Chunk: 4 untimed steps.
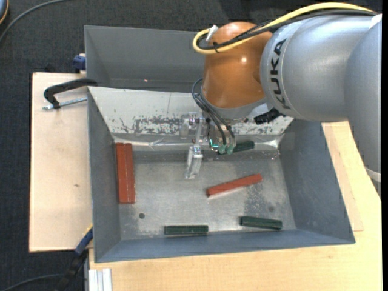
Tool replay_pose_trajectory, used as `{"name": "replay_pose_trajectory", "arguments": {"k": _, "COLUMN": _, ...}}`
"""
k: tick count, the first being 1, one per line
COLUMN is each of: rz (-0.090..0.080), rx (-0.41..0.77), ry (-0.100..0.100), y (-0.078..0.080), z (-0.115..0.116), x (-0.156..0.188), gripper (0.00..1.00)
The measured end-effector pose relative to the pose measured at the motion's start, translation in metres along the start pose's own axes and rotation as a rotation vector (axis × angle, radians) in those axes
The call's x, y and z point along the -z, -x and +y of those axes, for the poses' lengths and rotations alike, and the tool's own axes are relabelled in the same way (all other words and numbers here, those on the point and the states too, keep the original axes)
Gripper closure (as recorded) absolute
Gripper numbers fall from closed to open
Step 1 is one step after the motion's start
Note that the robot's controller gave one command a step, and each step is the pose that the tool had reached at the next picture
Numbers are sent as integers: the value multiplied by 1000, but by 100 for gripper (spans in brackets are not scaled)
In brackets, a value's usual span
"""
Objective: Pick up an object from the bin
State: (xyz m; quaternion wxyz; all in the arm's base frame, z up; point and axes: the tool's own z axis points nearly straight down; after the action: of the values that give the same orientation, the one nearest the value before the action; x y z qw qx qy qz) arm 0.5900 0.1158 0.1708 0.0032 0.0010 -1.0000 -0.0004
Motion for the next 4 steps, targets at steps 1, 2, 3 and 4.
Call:
{"name": "replay_pose_trajectory", "arguments": {"k": 1, "rz": 2, "rx": -108, "ry": -1, "y": -38, "z": 5, "x": -97, "gripper": 0}}
{"name": "replay_pose_trajectory", "arguments": {"k": 2, "rz": -17, "rx": 314, "ry": -2, "y": -2, "z": -12, "x": -31, "gripper": 0}}
{"name": "replay_pose_trajectory", "arguments": {"k": 3, "rz": -4, "rx": 159, "ry": -1, "y": -32, "z": -42, "x": -102, "gripper": 0}}
{"name": "replay_pose_trajectory", "arguments": {"k": 4, "rz": -13, "rx": 330, "ry": -5, "y": -10, "z": -111, "x": -100, "gripper": 0}}
